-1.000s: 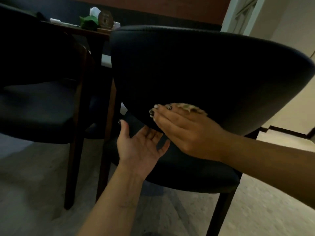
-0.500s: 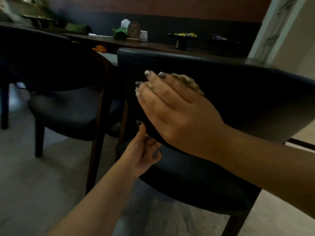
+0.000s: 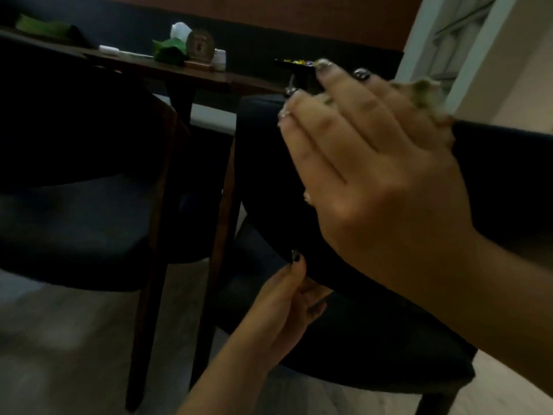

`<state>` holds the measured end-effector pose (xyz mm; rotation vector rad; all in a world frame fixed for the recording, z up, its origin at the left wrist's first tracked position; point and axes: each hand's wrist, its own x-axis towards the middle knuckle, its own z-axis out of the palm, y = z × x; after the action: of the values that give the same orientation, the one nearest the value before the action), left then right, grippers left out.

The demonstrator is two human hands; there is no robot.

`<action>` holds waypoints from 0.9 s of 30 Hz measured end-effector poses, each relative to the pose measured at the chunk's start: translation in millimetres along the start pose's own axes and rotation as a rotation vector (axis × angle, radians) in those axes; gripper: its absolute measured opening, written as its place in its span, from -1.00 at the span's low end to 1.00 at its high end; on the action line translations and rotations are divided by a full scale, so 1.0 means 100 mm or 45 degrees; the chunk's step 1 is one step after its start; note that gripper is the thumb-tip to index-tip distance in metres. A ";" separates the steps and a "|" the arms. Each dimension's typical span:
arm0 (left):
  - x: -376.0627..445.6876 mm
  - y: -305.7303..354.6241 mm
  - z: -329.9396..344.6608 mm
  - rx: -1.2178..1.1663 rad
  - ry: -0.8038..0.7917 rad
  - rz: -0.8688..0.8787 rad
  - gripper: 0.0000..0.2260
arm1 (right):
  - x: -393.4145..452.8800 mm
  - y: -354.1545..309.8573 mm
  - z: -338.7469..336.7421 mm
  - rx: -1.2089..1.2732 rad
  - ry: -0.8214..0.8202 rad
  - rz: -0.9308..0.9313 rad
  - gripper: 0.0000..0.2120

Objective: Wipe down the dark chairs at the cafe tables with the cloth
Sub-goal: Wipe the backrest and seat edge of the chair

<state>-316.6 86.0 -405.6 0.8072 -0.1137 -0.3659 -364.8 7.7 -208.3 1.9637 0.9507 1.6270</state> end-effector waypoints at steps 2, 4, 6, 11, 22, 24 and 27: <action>0.12 0.19 -0.16 -0.194 -0.068 0.018 -0.47 | 0.18 -0.05 0.04 -0.039 -0.073 0.046 -0.70; 0.22 0.45 -0.28 -0.435 -0.159 0.081 -0.37 | 0.34 -0.15 0.10 -0.103 -0.191 0.030 -0.71; 0.28 0.65 -0.35 -0.520 -0.221 0.061 -0.39 | 0.46 -0.26 0.17 -0.160 -0.339 -0.027 -0.70; 0.34 0.72 -0.43 -0.688 -0.271 -0.220 -0.29 | 0.74 -0.44 0.43 -0.290 -0.560 -0.149 -0.66; 0.50 0.61 -0.56 -0.742 -0.249 -0.316 -0.35 | 0.63 -1.33 1.38 -0.253 -1.426 -0.282 -0.61; 0.51 0.64 -0.57 -0.822 -0.285 -0.362 -0.31 | 0.68 -1.30 1.30 -0.245 -1.489 -0.281 -0.61; 0.50 0.60 -0.58 -0.863 -0.314 -0.409 -0.21 | 0.77 -0.97 1.03 -0.385 -0.900 -0.024 -0.65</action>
<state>-239.2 145.7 -403.8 0.1021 -0.0811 -0.7575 -281.8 139.8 -246.6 2.0592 0.4136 0.8701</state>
